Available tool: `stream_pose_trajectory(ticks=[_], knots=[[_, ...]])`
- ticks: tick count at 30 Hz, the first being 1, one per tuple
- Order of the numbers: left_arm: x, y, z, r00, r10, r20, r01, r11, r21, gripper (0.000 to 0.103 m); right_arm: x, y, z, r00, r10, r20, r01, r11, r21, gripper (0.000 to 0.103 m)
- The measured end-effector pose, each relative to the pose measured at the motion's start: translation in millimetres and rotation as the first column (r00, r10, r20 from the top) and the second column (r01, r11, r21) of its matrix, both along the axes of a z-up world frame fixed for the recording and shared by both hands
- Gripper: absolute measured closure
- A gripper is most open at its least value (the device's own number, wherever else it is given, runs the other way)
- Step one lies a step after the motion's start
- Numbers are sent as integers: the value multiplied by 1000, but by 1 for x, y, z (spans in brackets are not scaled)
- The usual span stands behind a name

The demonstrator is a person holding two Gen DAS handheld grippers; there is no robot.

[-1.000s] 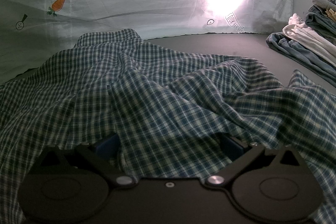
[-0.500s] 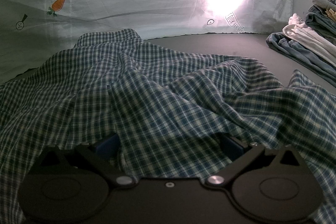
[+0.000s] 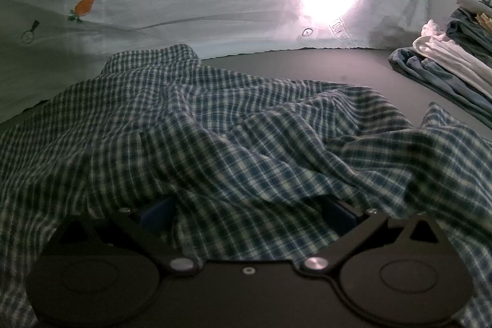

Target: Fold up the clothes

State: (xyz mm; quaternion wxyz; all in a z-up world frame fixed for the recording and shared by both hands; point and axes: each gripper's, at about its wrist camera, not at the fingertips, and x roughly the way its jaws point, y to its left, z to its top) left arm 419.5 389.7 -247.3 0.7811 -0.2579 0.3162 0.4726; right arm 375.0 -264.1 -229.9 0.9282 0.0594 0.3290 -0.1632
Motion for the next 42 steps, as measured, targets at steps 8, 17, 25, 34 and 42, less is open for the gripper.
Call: stream_pose_trajectory(ticks=[8,17,25,34,42], knots=[[-9,-22,27,999,13,32,-13,1000,10,54,15,-6,7,997,-20,-76,23,999,39,0],[24,-97,74,961,-231,150,227,973,44,42,43,-30,56,982,185,-39,-182,982,56,5],[145,-229,80,726,-671,150,661,741,115,32,125,-80,57,894,448,8,-448,894,29,18],[304,-338,15,465,-878,117,878,474,69,32,203,-84,12,742,668,-58,-665,744,56,44],[329,-381,-9,455,-890,26,888,456,66,99,207,-71,22,701,713,-9,-713,701,29,100]])
